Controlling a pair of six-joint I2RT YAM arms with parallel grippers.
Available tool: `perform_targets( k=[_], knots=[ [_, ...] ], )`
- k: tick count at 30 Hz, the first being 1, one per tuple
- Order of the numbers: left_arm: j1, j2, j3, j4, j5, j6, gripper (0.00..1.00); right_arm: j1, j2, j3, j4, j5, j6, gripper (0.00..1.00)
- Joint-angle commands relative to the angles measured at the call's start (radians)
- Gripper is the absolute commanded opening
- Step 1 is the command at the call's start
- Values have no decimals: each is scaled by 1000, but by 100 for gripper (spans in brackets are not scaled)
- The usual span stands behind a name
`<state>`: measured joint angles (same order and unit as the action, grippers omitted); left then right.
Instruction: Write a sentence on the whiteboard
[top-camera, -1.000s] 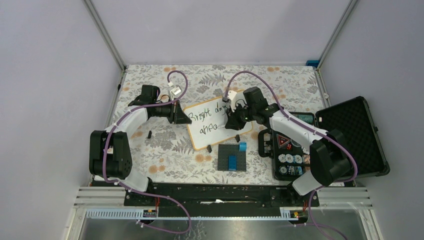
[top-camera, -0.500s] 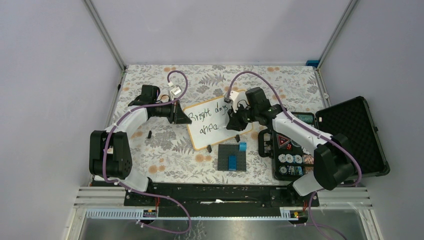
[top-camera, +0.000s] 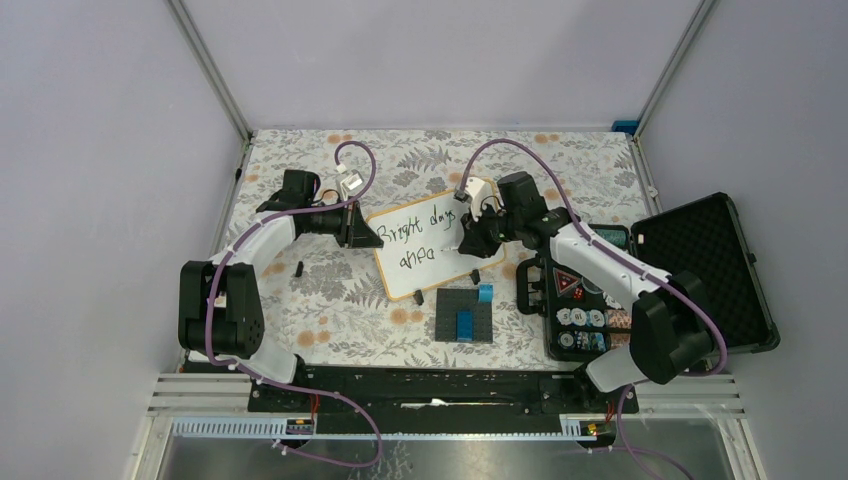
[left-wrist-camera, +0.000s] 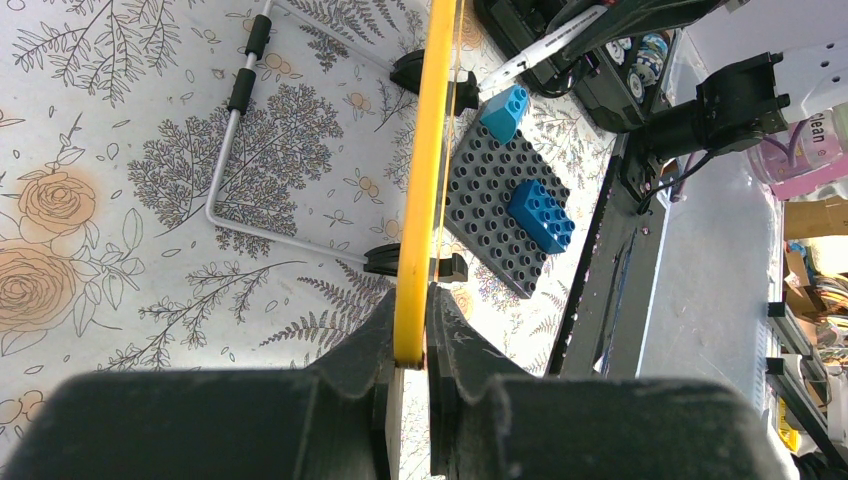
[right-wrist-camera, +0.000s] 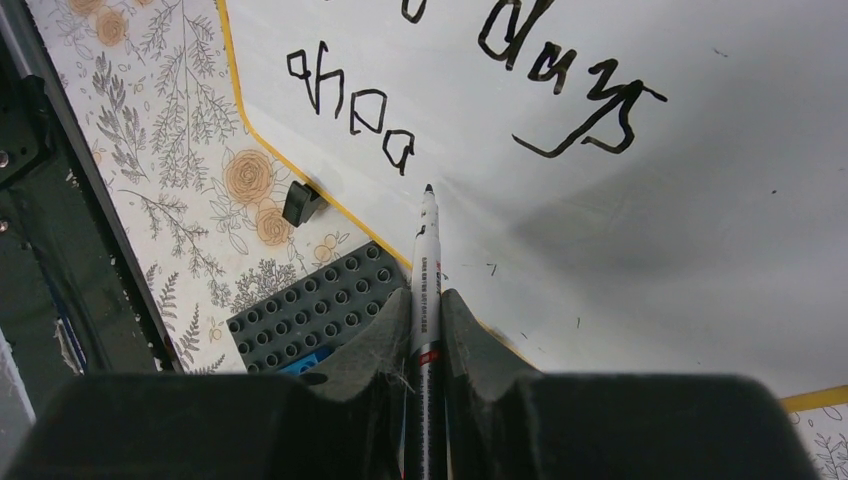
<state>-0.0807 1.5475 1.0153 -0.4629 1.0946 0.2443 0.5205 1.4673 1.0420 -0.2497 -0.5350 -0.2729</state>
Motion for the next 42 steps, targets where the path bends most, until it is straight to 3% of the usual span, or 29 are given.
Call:
perform_targets(
  k=[1,24,42],
  knots=[
    [-7,11,22,13,-107,85,0,-4,12,15,41,15,3,0],
    [-7,17,24,13,-106,87,0,-4,60,69,63,4,15,0],
    [-7,21,25,14,-110,88,0,27,76,19,62,-6,-1,0]
  ],
)
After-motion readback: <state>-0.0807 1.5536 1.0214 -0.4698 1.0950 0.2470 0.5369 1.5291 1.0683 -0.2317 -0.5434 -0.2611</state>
